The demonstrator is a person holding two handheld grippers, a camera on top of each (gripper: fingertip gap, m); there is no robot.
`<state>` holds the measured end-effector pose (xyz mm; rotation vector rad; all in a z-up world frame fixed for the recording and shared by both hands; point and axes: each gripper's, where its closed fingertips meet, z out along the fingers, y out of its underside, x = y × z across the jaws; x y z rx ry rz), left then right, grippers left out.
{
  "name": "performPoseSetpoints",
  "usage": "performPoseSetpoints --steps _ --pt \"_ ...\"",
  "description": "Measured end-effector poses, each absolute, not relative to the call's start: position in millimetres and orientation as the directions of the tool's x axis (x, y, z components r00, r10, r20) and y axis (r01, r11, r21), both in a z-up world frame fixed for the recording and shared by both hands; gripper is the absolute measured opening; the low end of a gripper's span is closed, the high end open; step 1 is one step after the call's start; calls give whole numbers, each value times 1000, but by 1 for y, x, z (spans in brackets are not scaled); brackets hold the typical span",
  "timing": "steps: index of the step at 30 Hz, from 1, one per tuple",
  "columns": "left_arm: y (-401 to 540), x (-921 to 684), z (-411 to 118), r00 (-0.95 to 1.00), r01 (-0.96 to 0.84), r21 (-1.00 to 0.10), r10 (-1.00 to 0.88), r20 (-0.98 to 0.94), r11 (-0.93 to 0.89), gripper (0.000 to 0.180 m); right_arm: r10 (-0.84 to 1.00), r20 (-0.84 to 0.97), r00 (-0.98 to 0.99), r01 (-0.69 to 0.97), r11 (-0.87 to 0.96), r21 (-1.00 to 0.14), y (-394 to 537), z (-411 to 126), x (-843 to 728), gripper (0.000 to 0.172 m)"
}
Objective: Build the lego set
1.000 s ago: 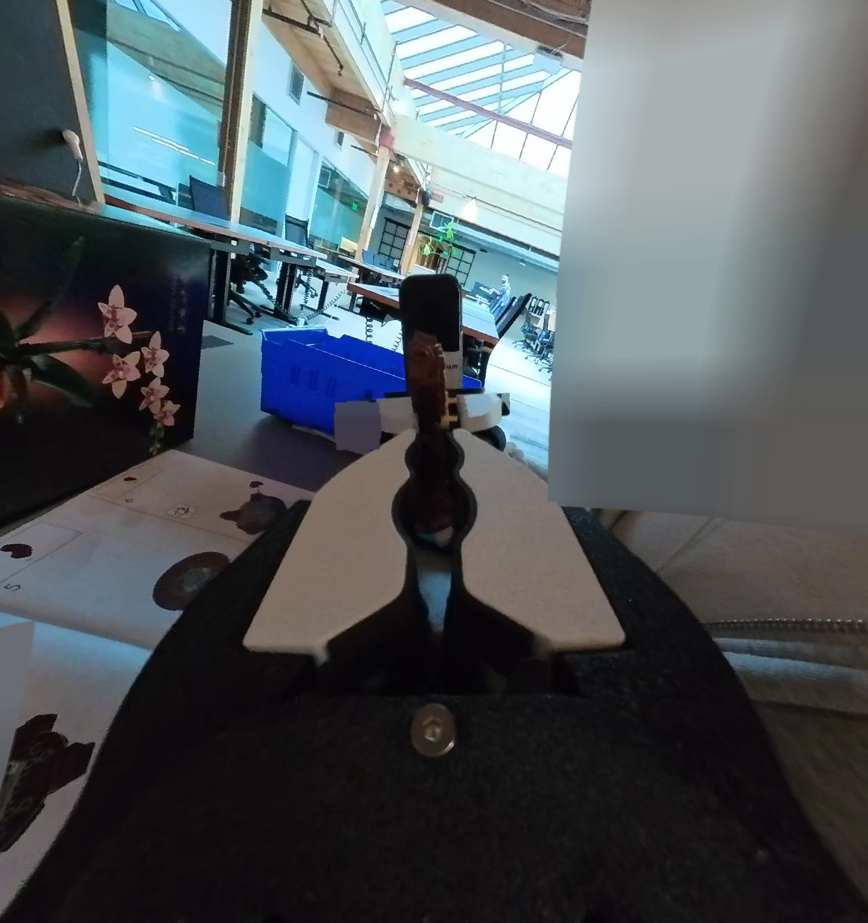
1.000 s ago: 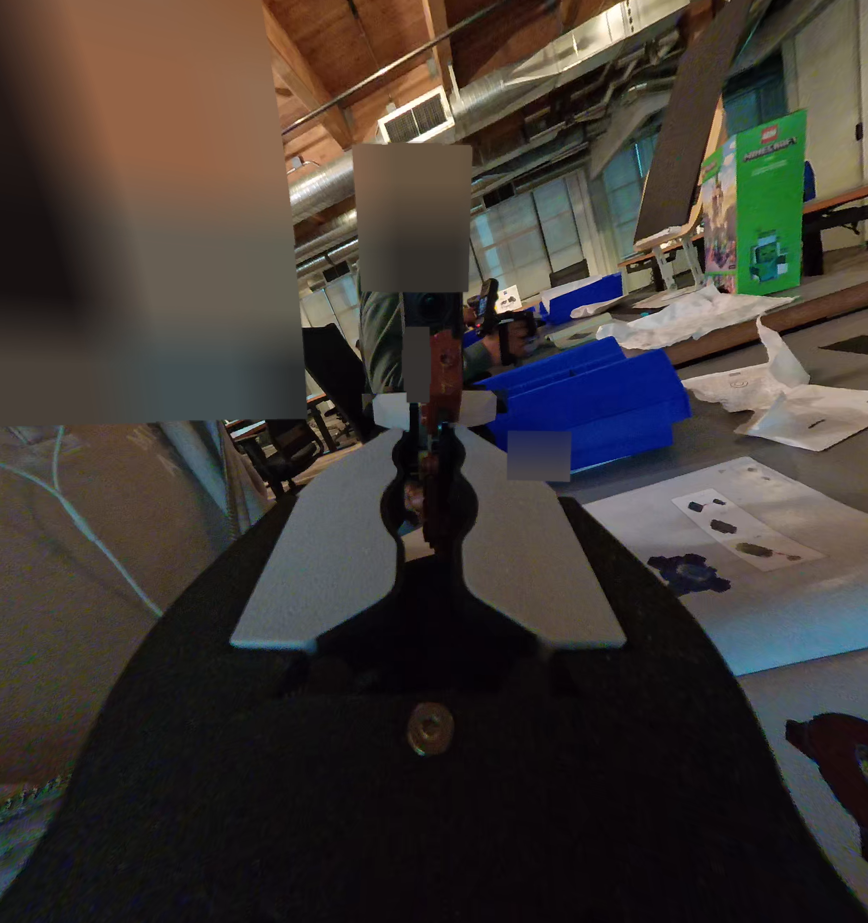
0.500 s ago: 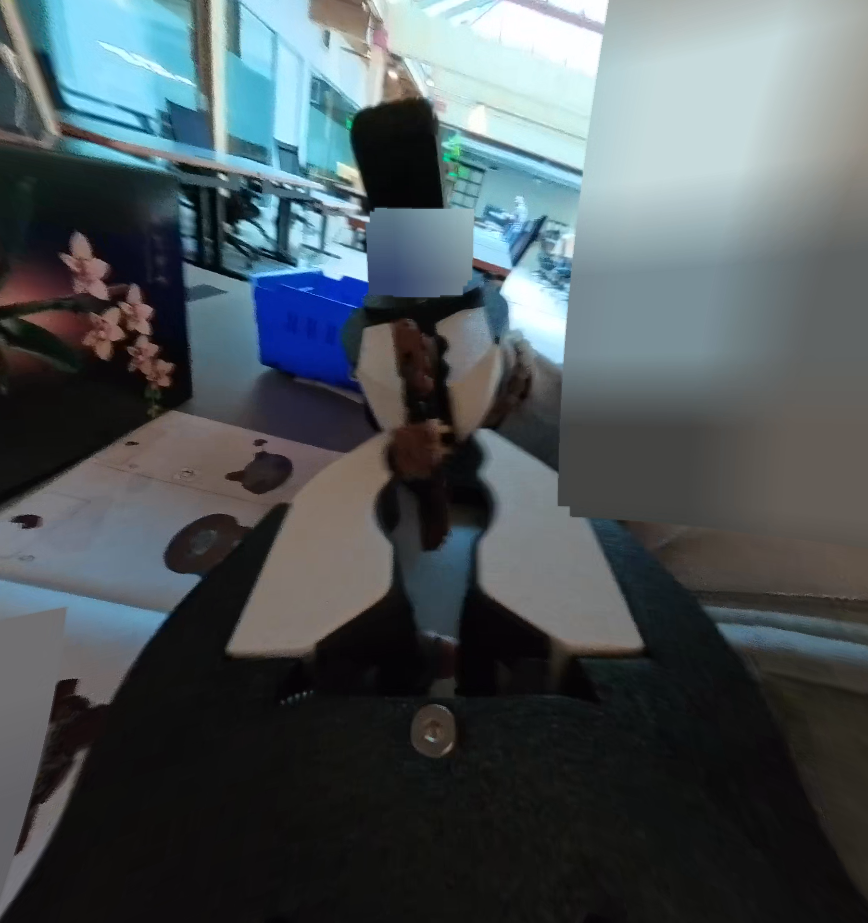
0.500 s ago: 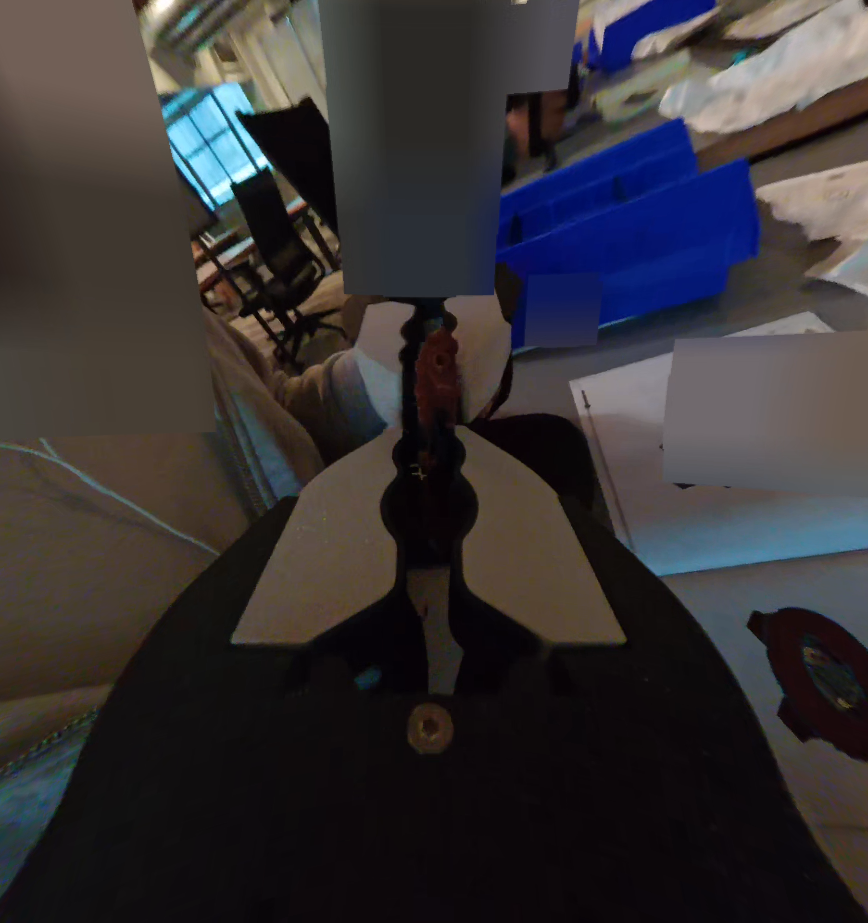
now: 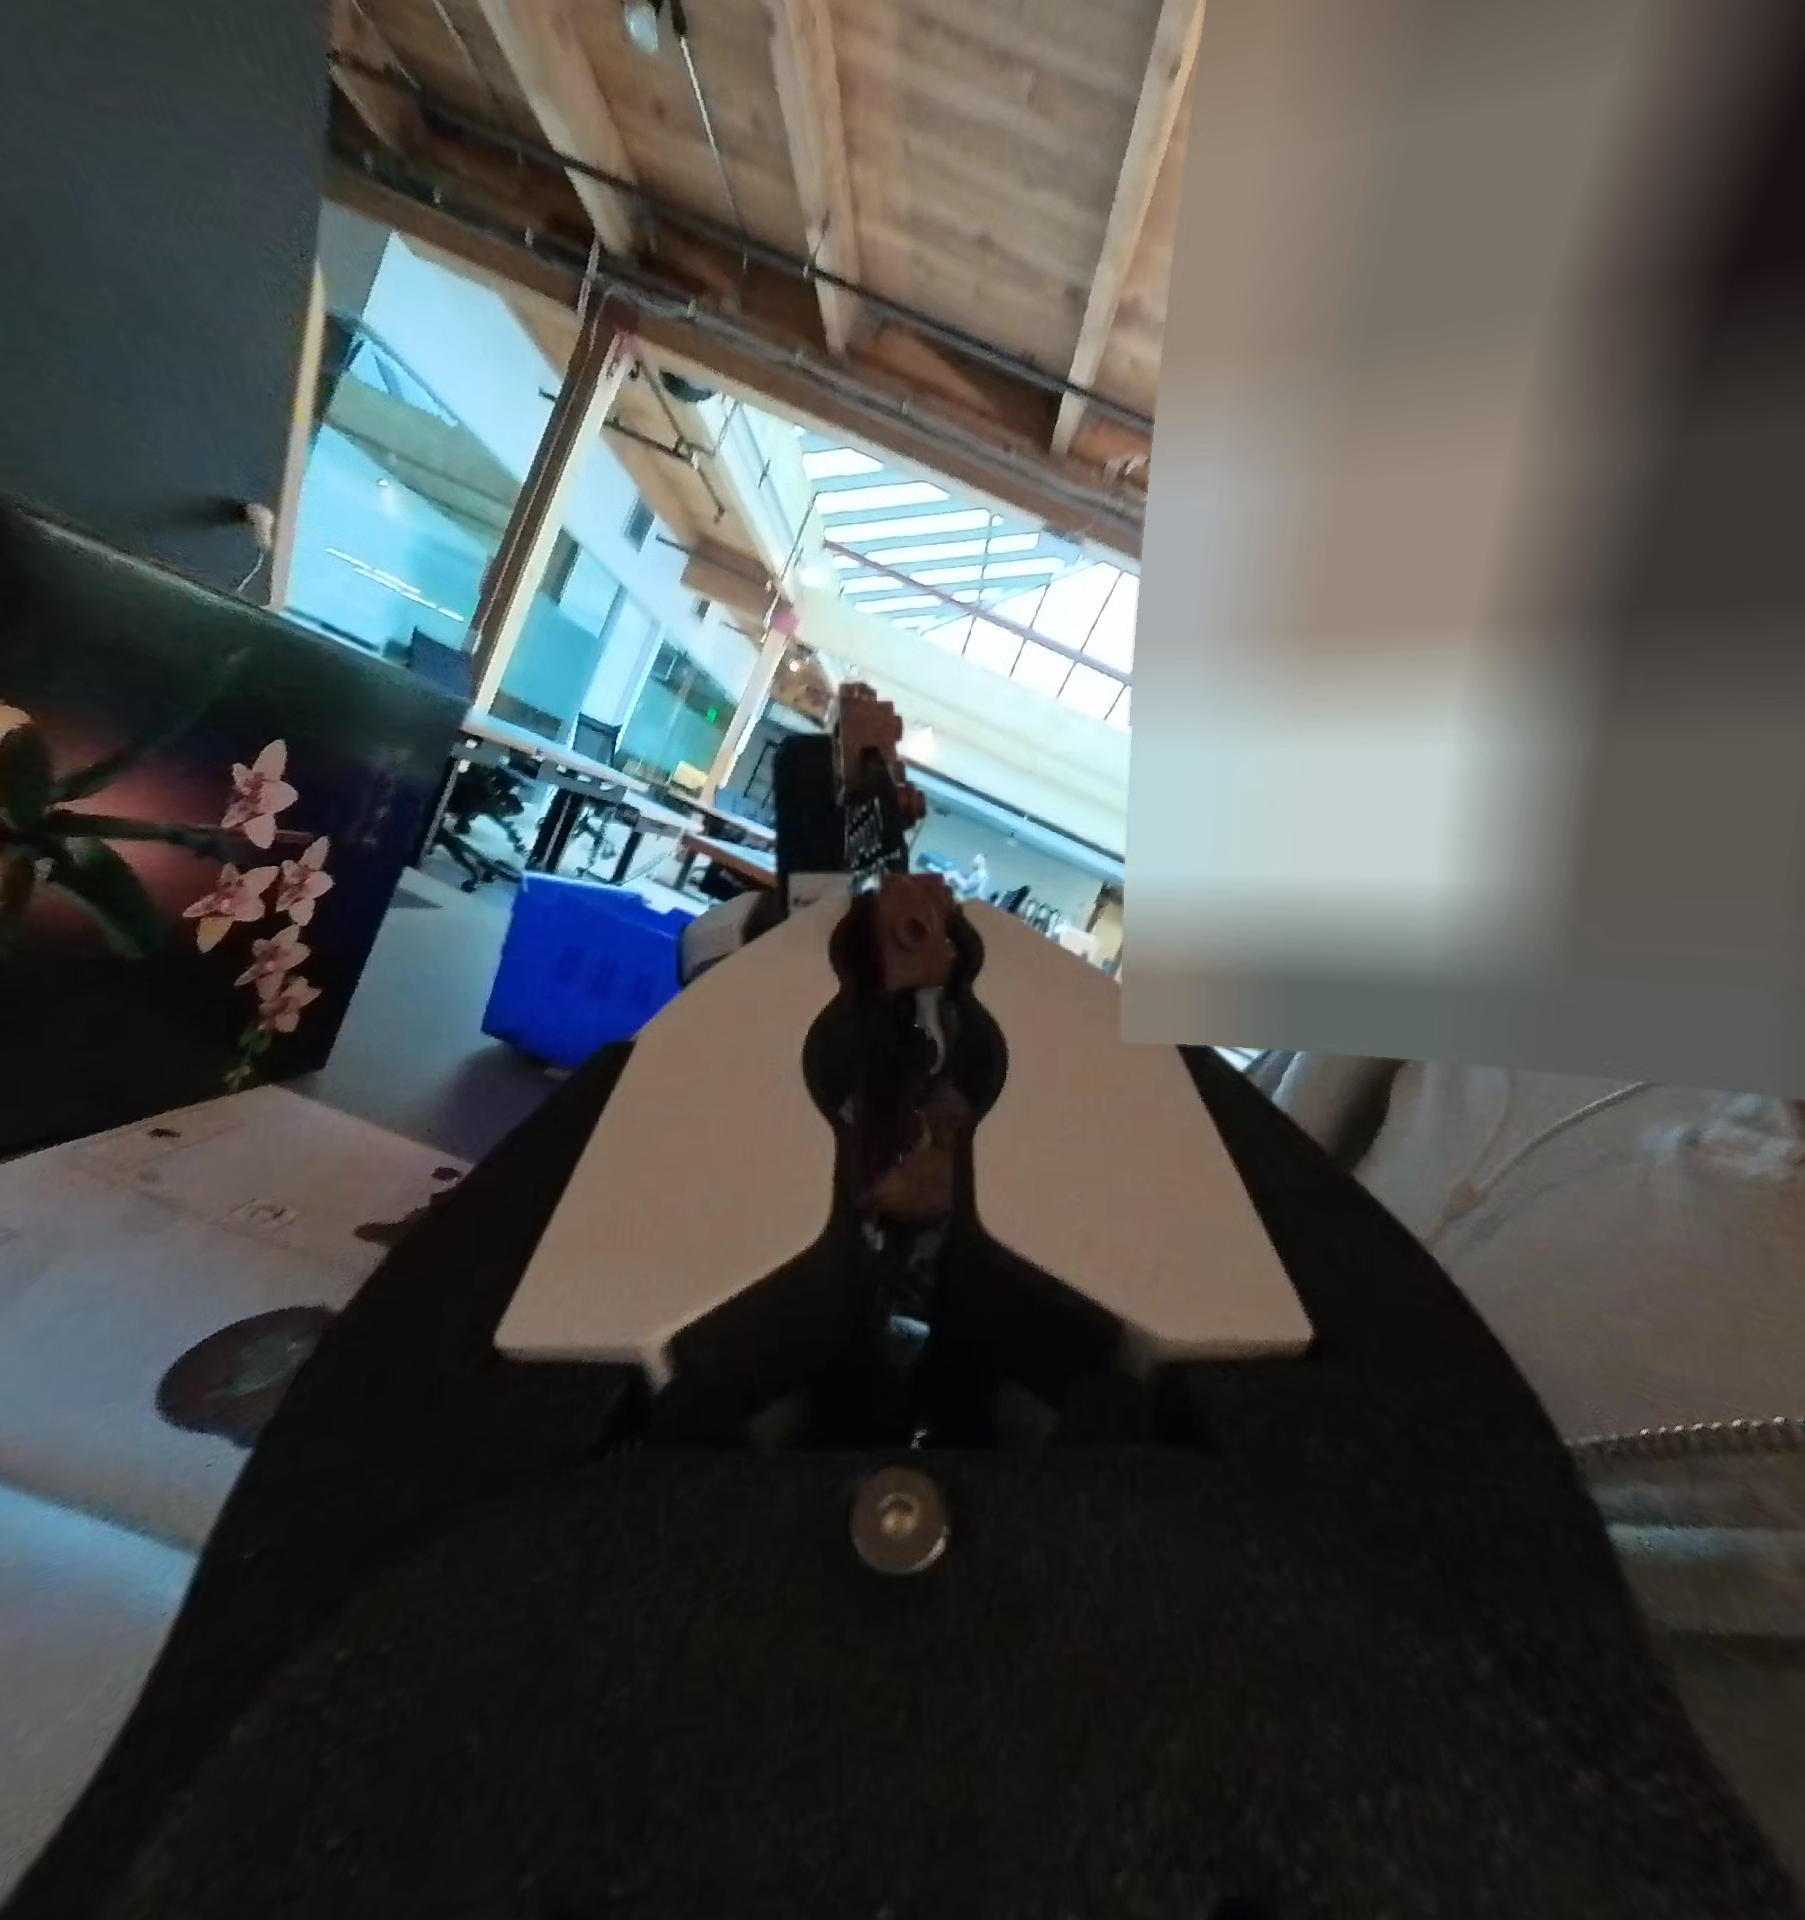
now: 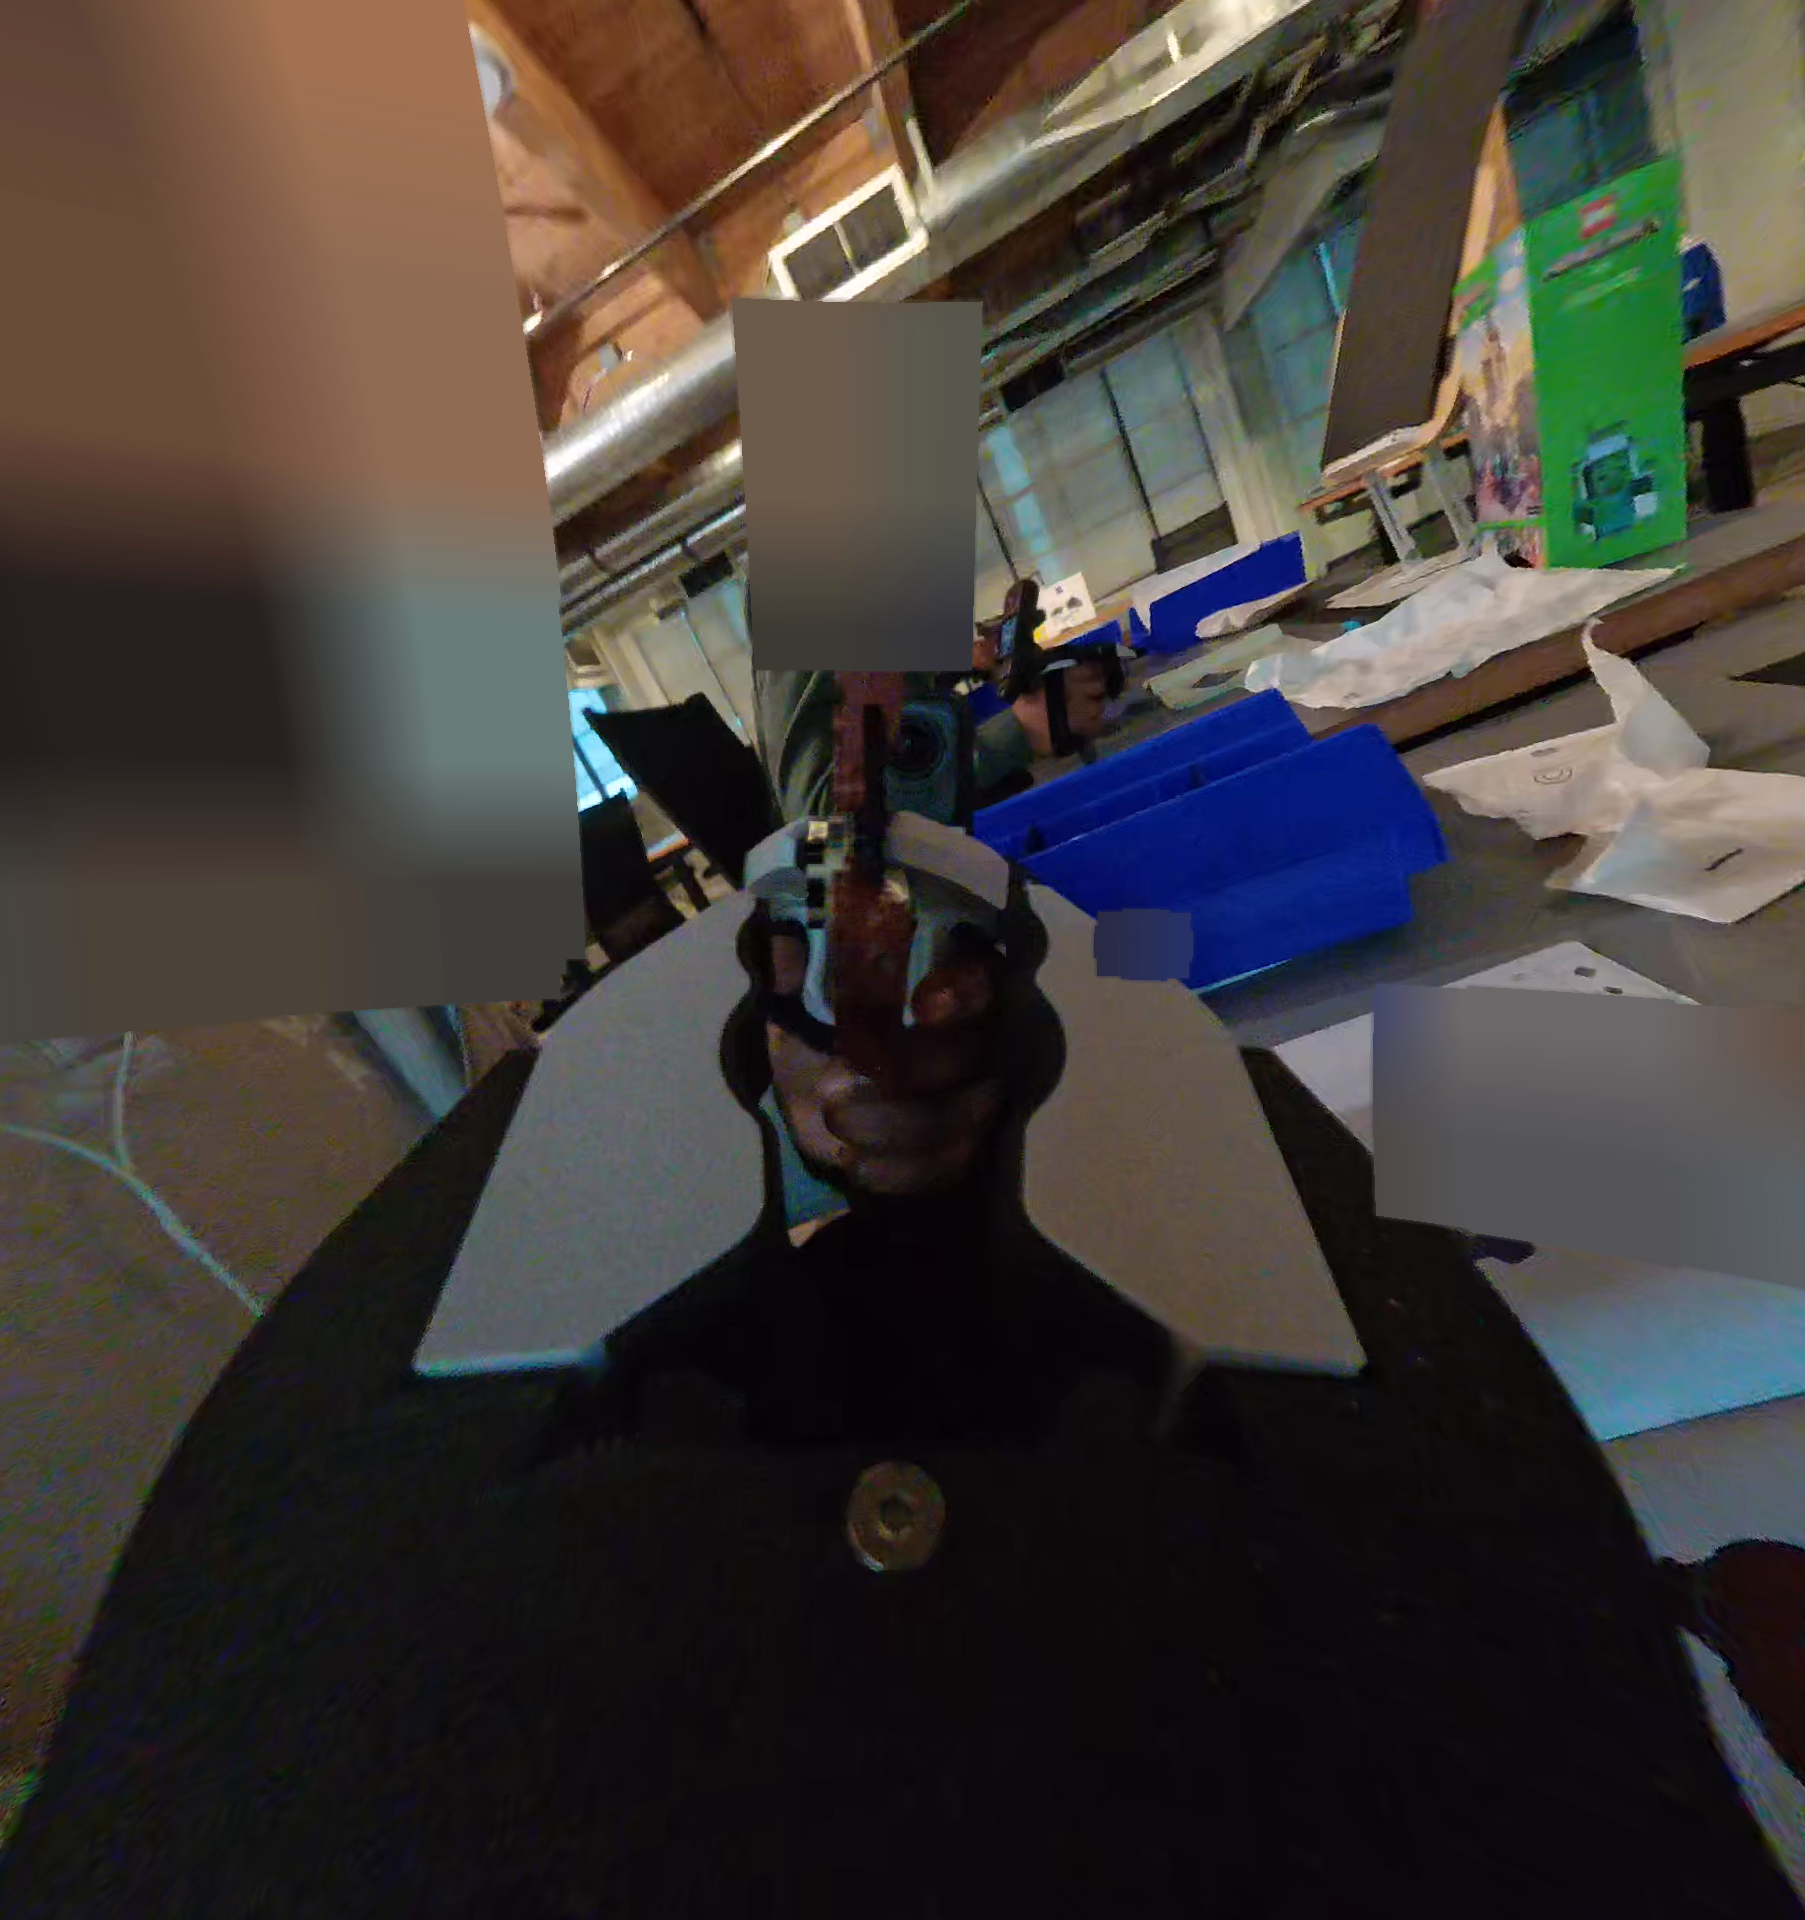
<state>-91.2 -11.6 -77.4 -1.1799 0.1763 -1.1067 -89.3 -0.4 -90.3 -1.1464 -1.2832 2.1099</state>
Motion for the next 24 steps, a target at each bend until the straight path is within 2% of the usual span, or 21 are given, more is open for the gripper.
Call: performPoseSetpoints --steps 3,6,9,11,13,17,20,22,24 --pt "-10 -94 -76 483 634 -772 -757 440 -44 14 672 -465 -576 44 -542 -839 3 -88 -91 45" --pt "-7 -98 -76 456 683 -729 -748 481 -52 14 655 -493 -572 103 -539 -836 -5 -95 -96 42" --pt "-3 -97 -82 461 687 -724 -734 499 -61 14 620 -520 -587 99 -583 -806 -5 -92 -98 30" --pt "-1 -94 -85 469 680 -731 -726 503 -67 13 625 -512 -589 75 -589 -804 -3 -91 -98 15" --pt "-1 -94 -86 480 675 -735 -718 503 -63 13 635 -505 -585 68 -582 -811 -3 -92 -97 15" --pt "-5 -89 -84 483 640 -765 -740 468 -66 15 631 -465 -621 38 -568 -822 -9 -86 -91 11" --pt "-10 -85 -84 497 587 -808 -761 417 -59 16 676 -392 -624 35 -477 -878 -15 -85 -88 11" --pt "-12 -84 -83 539 530 -847 -757 370 -37 28 697 -351 -625 49 -414 -909 -21 -87 -87 11" --pt "-15 -82 -81 569 476 -880 -758 318 -12 28 694 -343 -633 59 -398 -915 -23 -87 -85 11"
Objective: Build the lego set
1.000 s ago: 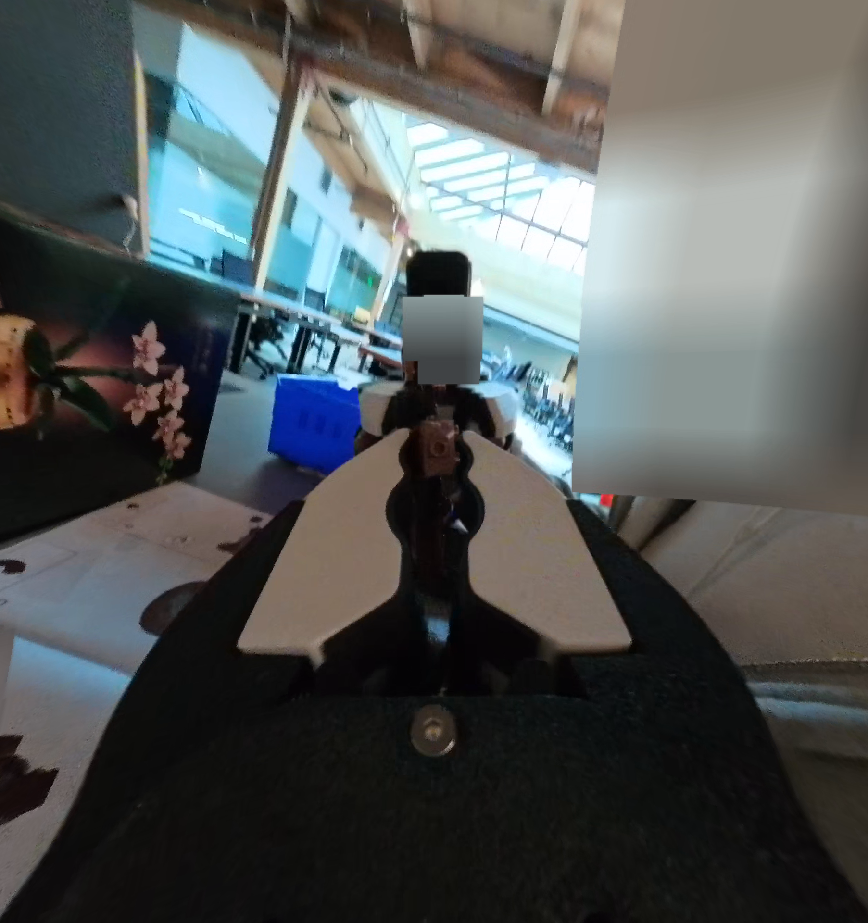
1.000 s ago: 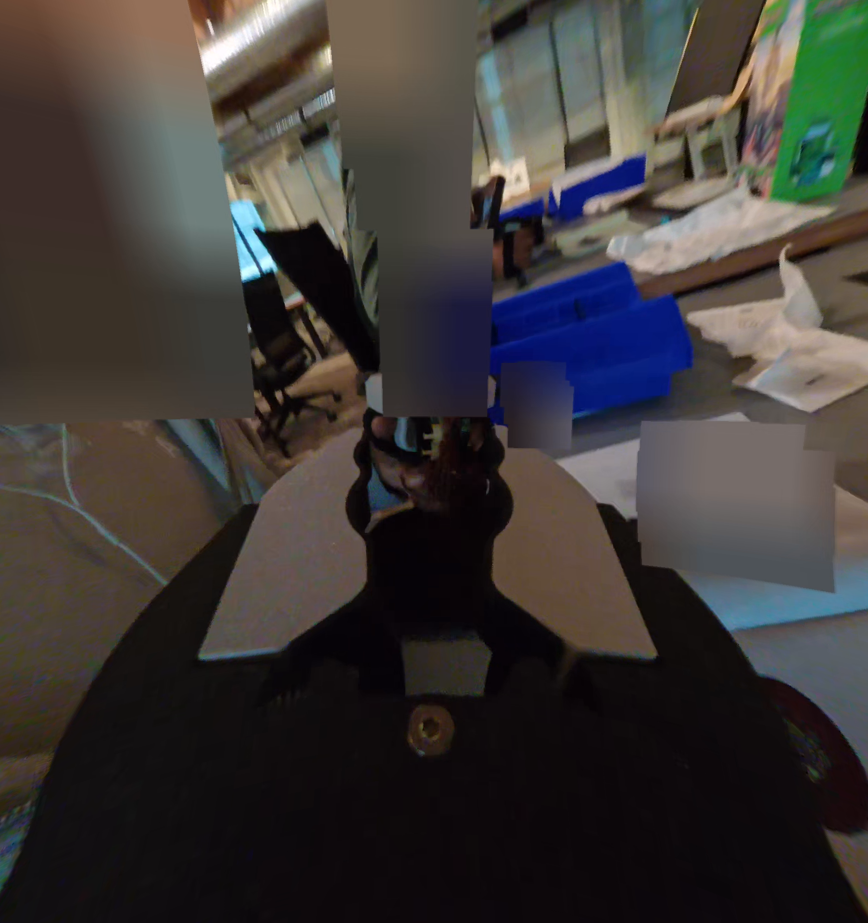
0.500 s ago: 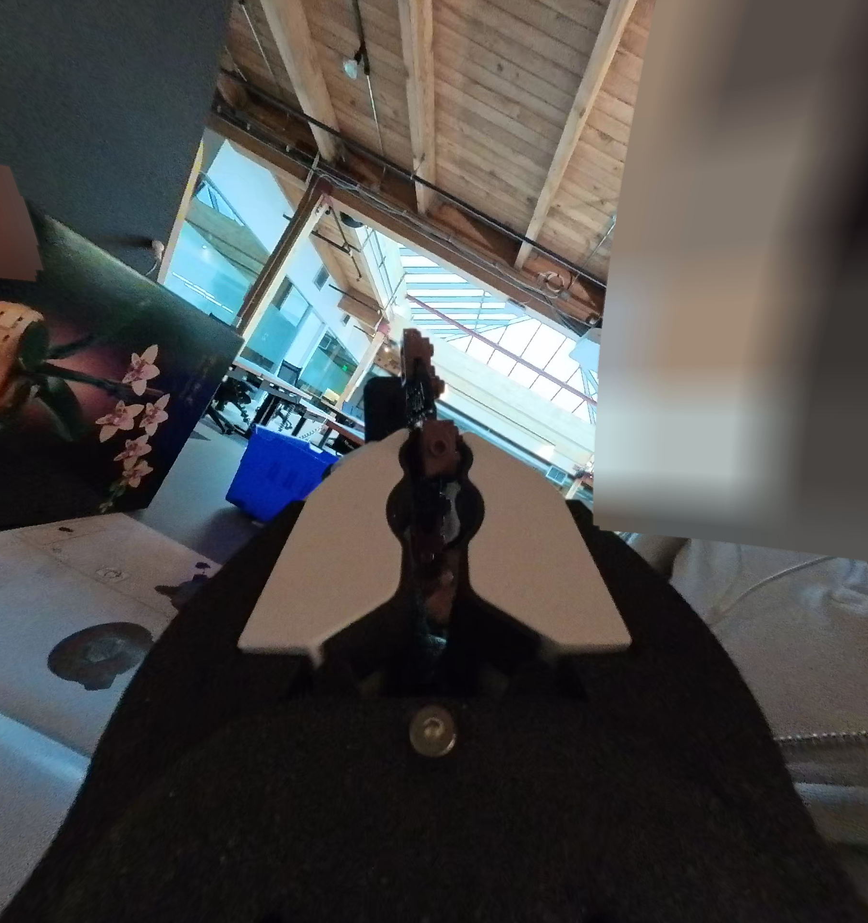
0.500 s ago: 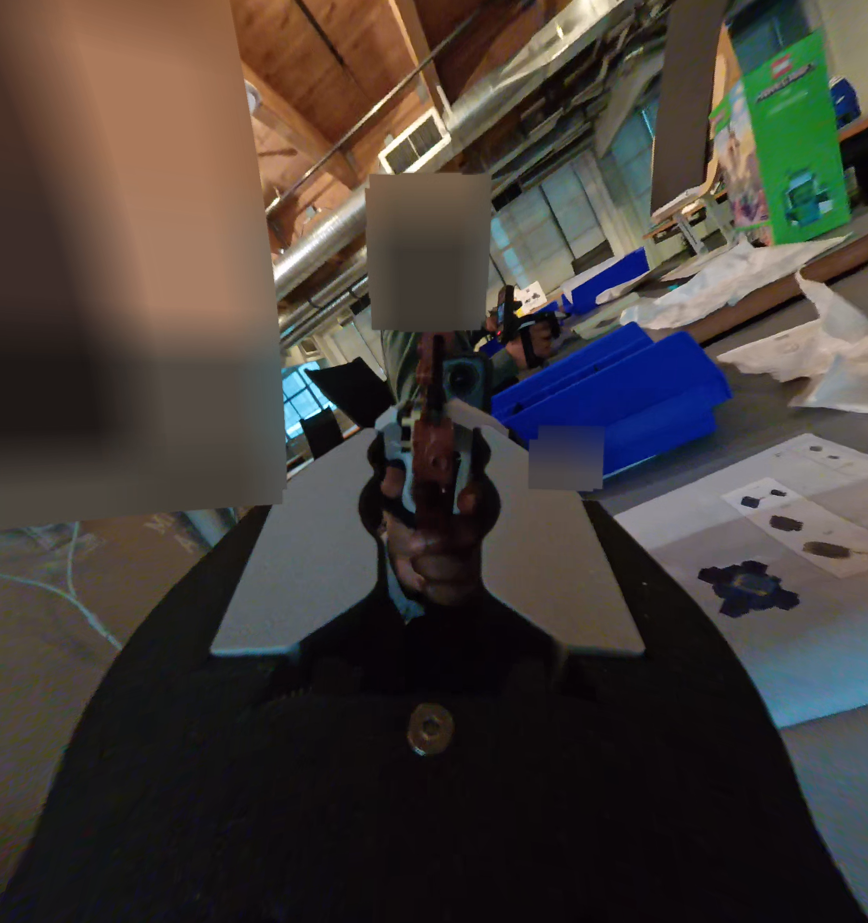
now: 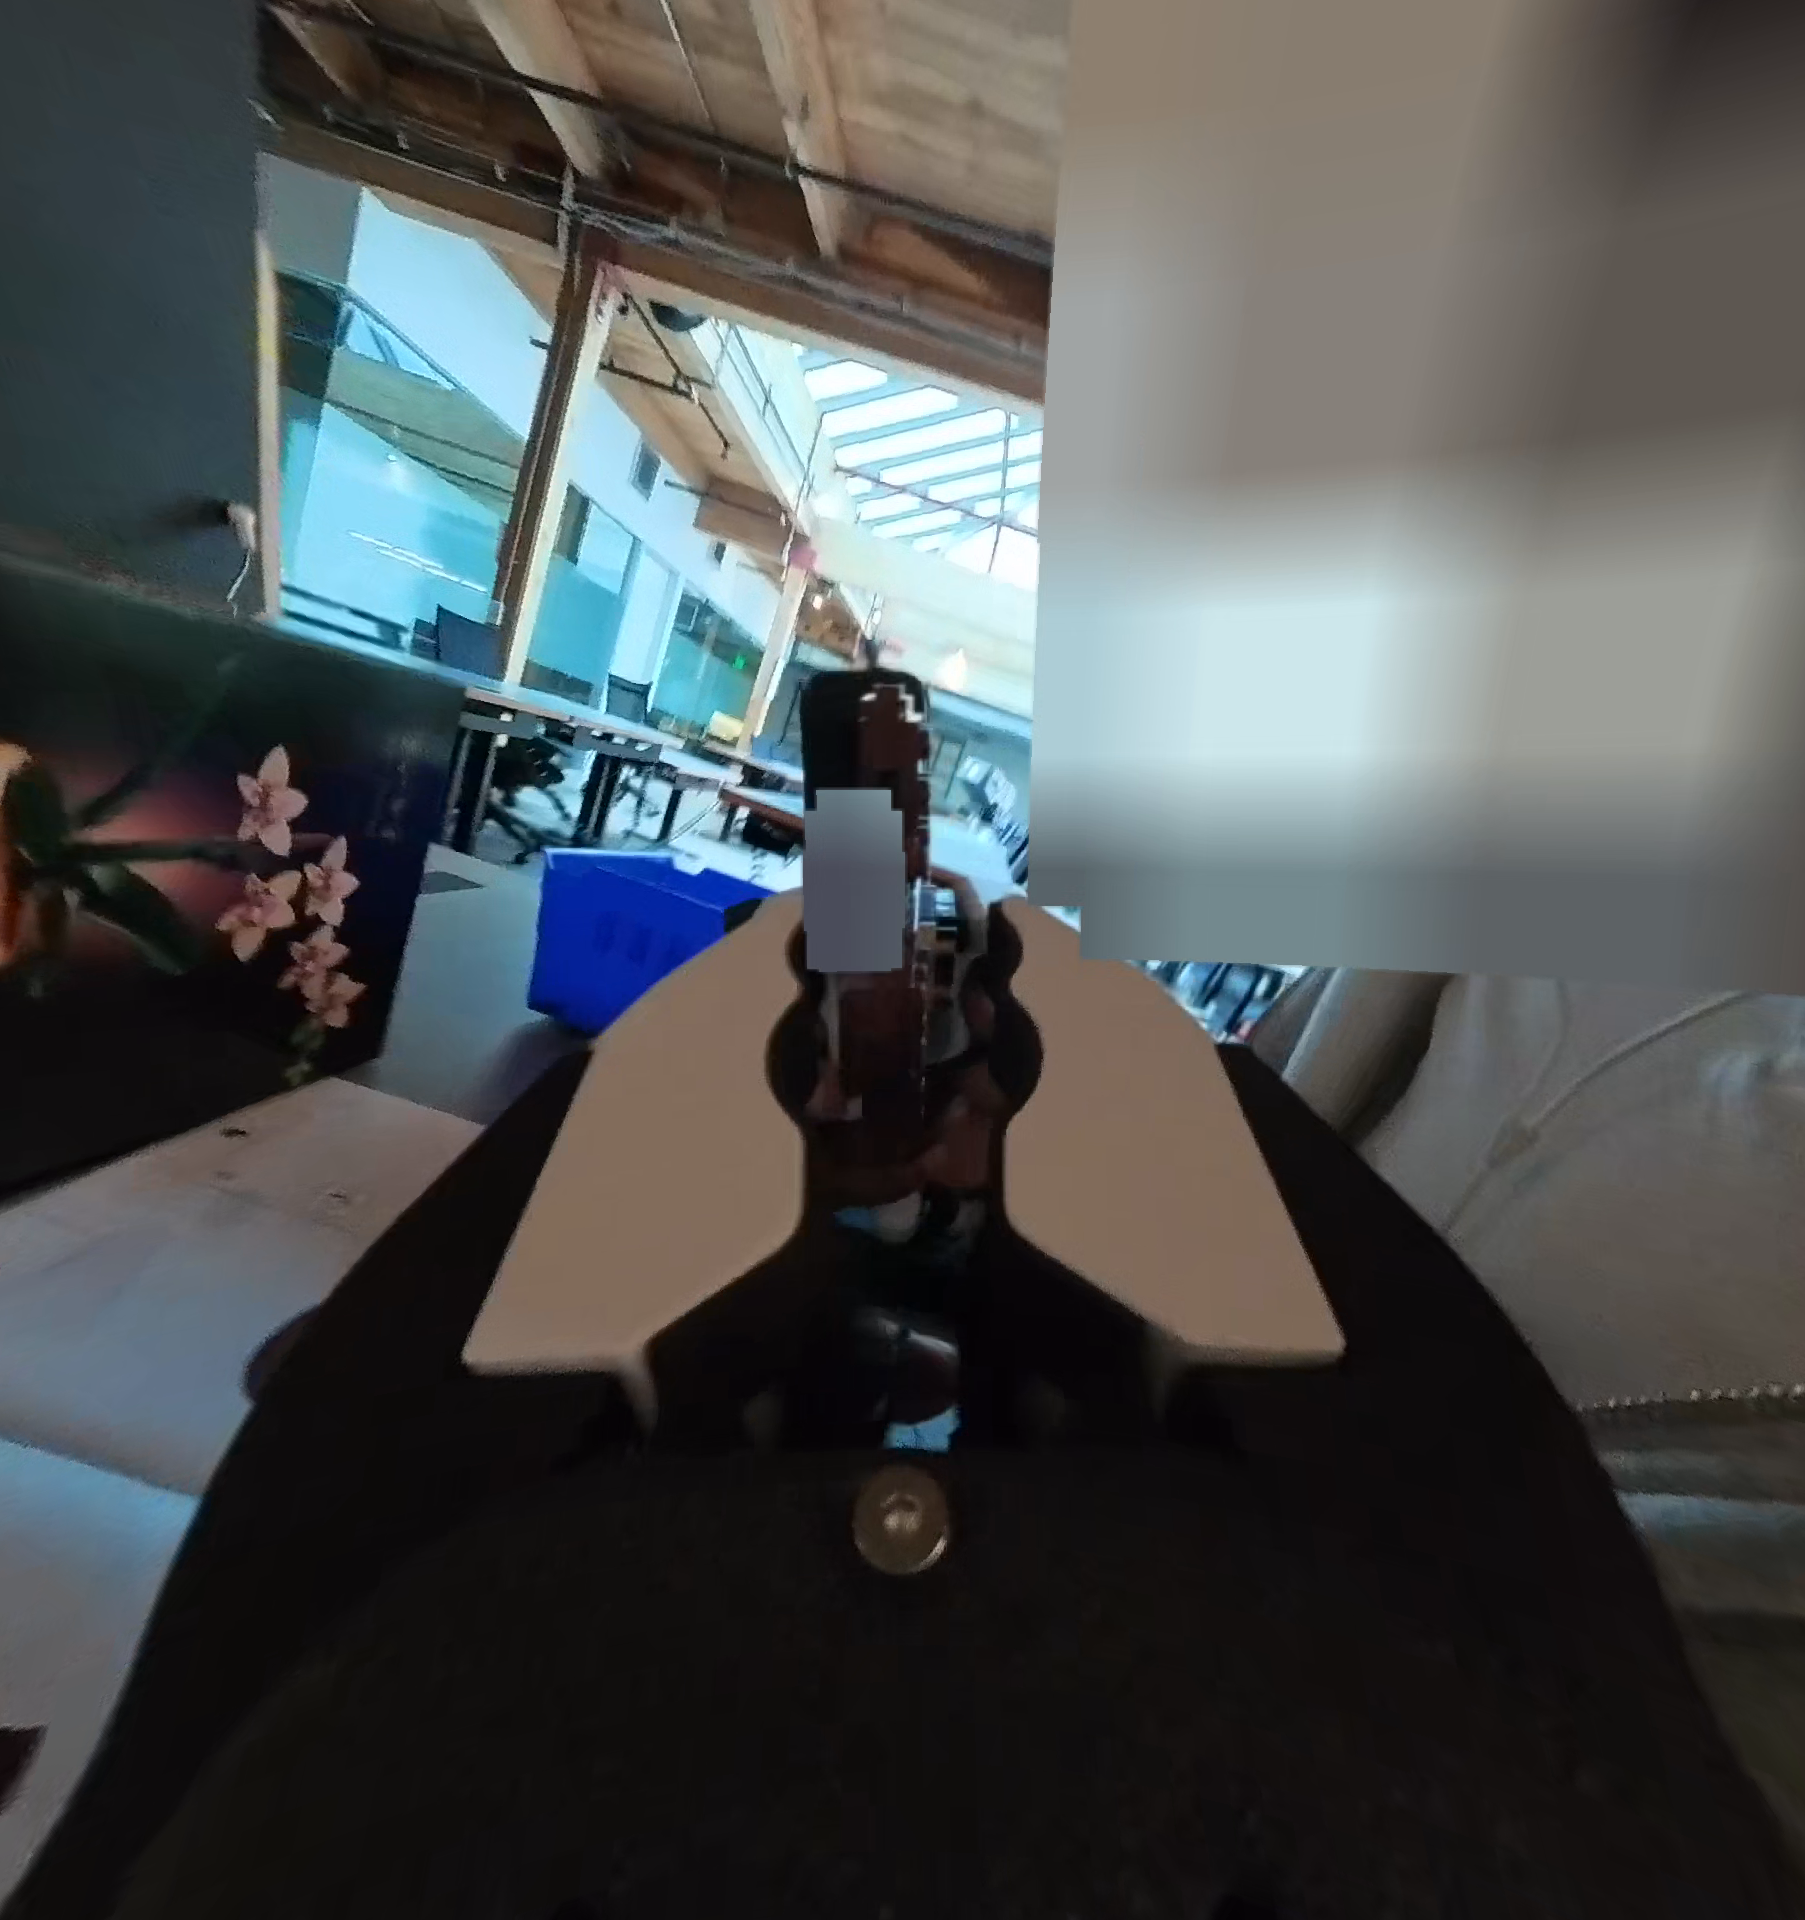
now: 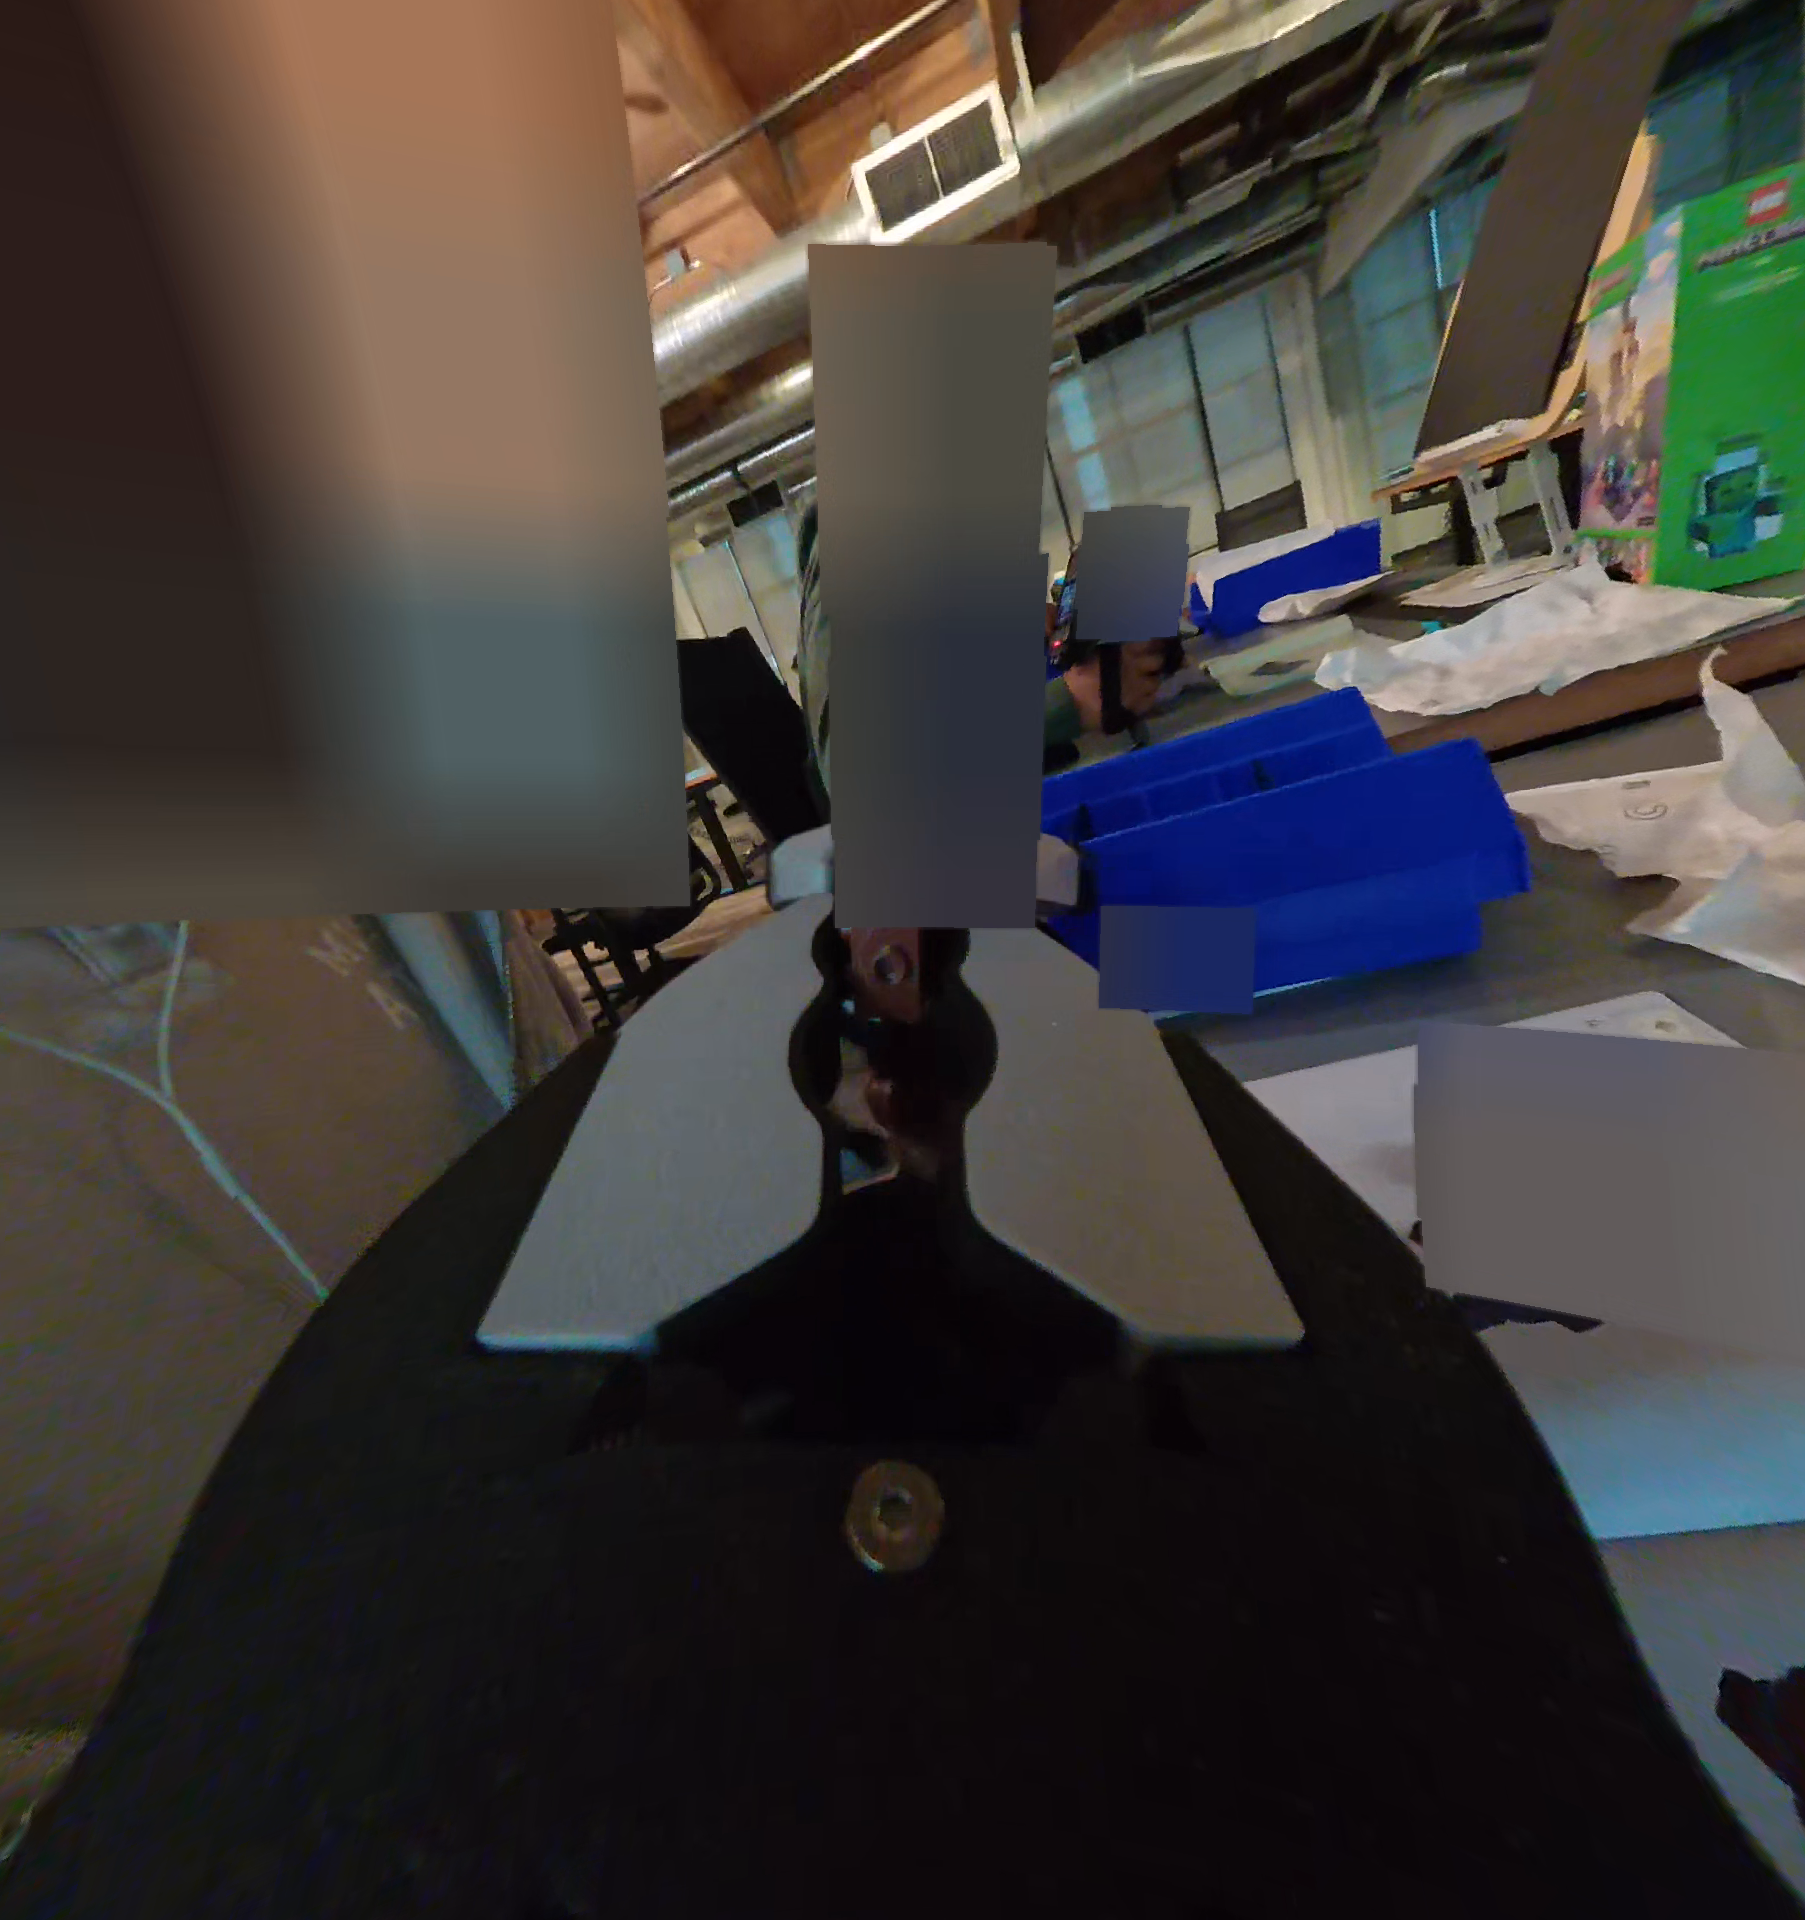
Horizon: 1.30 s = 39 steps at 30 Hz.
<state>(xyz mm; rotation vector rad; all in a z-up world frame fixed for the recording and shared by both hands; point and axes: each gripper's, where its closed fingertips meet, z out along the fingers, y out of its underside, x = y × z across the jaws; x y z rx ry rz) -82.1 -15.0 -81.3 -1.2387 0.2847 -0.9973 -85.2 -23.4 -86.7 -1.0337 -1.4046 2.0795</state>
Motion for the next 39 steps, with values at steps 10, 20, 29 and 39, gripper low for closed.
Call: performPoseSetpoints --steps 10,20,29,39 --pt "-20 -77 -78 628 365 -930 -749 212 43 15 664 -365 -653 65 -432 -900 -26 -86 -82 12" --pt "-12 -108 -114 768 -222 -951 -563 -307 215 57 91 -894 -439 360 -894 -268 23 -115 -88 12" --pt "6 -98 -131 716 -349 -923 -590 -374 161 84 64 -924 -377 403 -887 -226 15 -118 -93 12" --pt "8 -98 -134 732 -366 -905 -534 -423 216 63 13 -935 -355 437 -882 -178 3 -125 -99 12"
